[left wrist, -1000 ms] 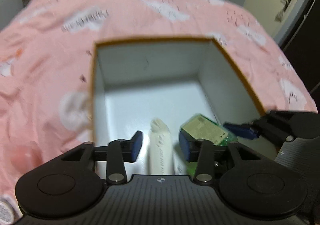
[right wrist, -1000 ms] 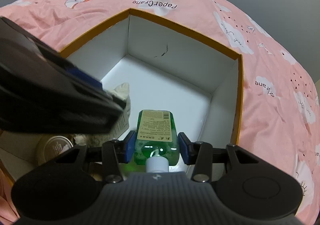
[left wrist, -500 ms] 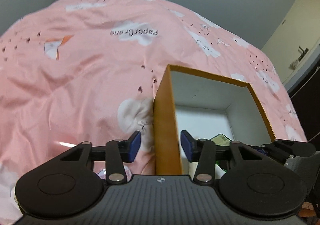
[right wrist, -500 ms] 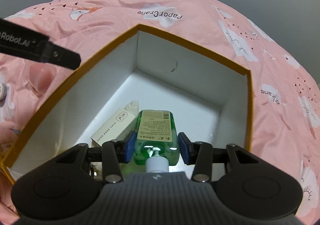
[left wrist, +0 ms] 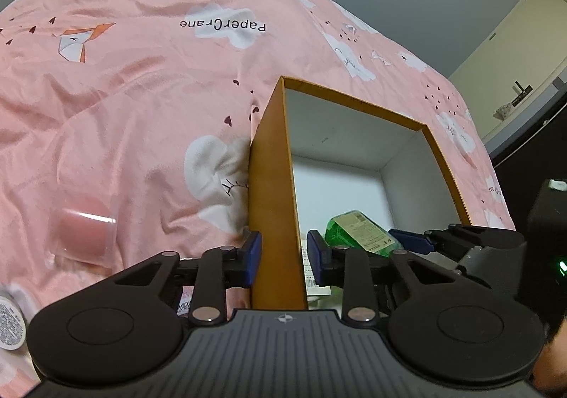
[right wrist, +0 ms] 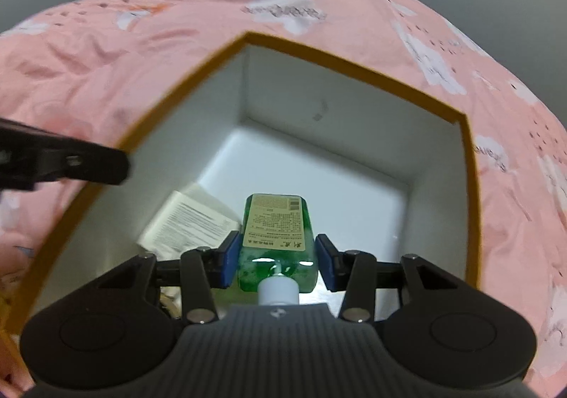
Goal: Organize rigid objects
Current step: 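Lower the green soap bottle into the box and open the right tool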
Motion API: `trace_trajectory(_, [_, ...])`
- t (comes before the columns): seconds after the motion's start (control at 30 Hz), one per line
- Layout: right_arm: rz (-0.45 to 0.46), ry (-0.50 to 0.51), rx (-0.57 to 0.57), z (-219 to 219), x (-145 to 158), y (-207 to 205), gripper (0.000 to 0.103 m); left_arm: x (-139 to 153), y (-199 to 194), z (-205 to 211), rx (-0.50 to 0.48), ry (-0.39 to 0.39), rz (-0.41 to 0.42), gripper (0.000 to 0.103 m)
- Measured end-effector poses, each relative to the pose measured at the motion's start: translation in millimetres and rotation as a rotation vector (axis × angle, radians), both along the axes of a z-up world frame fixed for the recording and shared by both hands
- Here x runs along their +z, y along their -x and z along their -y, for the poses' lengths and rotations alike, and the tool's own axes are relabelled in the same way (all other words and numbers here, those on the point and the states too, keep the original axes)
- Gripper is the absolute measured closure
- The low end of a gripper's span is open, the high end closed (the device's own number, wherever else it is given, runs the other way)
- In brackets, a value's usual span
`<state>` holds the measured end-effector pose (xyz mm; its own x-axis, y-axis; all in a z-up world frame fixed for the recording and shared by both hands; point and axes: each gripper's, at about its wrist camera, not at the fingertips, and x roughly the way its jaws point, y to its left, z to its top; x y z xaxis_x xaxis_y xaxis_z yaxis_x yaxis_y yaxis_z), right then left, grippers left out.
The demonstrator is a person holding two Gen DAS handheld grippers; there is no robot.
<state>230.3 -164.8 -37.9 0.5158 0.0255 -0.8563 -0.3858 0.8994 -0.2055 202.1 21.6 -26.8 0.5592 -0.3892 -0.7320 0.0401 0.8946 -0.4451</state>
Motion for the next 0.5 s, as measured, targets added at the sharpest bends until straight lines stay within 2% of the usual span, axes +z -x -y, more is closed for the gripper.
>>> trace_trajectory(0.2, [-0.124,-0.006,-0.046,8,-12,-8,0.058,-1,0,3,-0.004,0.008,-0.003,0.071])
trace_trajectory(0.37, [-0.18,-0.018,-0.041,4,-16,-12,0.057,-1,1,2,-0.002,0.01,0.0,0.071])
trace_trajectory(0.5, [-0.185,-0.021,-0.03,3,-17,-11,0.057,0,1,3,0.0,0.011,-0.001,0.071])
